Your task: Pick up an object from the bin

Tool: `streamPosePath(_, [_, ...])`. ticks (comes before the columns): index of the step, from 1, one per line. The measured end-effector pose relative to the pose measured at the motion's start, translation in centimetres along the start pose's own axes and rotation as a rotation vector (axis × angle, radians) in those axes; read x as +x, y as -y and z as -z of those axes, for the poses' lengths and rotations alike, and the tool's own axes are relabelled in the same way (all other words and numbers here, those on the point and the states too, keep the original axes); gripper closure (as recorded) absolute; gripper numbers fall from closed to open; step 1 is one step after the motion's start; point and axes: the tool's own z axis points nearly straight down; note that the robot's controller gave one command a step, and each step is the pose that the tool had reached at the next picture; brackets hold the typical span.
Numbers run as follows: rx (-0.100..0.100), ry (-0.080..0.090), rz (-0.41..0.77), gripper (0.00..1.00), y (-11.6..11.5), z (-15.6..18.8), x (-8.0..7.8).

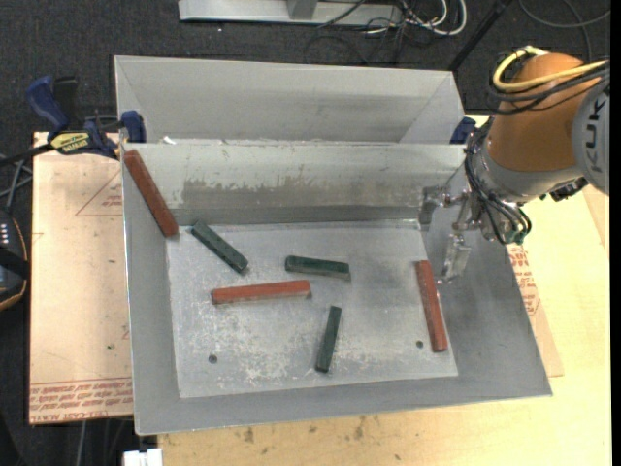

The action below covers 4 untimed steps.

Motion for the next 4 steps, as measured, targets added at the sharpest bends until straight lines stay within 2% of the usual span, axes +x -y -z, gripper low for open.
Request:
streamPosePath(1, [-0.001, 0.001, 0.166, 0.0, 0.2, -0.3, 1.2])
streamPosePath(2, [0.001, 0.002, 0.421, 0.0, 1.4, -2.2, 0.4])
streamPosePath(3, [0.003, 0.006, 0.606, 0.0, 1.5, -7.1, -0.3])
streamPosePath(4, [-0.012, 0.004, 0.669, 0.0, 0.7, -10.5, 0.4])
